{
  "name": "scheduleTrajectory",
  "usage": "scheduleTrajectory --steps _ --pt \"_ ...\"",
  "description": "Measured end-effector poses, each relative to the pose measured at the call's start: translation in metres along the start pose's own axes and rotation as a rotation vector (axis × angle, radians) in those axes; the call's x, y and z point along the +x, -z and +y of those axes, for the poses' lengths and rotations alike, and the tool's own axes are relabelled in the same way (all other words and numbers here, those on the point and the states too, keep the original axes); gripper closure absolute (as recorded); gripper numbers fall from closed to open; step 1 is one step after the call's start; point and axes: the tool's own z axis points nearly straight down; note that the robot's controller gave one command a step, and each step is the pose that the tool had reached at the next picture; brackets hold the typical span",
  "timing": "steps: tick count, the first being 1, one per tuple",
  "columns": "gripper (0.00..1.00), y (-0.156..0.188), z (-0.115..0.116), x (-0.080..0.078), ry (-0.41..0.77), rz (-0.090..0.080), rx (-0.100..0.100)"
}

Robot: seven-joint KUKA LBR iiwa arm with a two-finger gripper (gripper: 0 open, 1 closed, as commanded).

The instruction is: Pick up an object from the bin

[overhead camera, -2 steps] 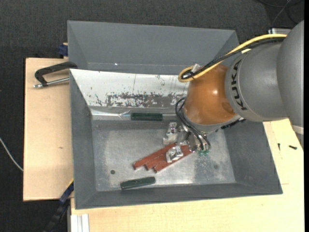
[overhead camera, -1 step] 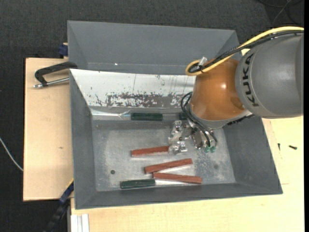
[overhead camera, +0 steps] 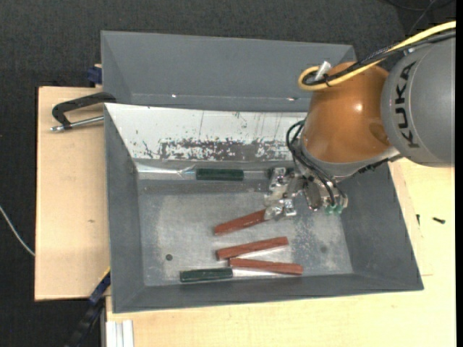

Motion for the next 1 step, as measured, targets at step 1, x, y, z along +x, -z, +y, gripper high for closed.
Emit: scheduleTrajectory --steps 1 --pt "0.0 -0.0807 0.0075 0.0006 -0.17 0.008 0.0"
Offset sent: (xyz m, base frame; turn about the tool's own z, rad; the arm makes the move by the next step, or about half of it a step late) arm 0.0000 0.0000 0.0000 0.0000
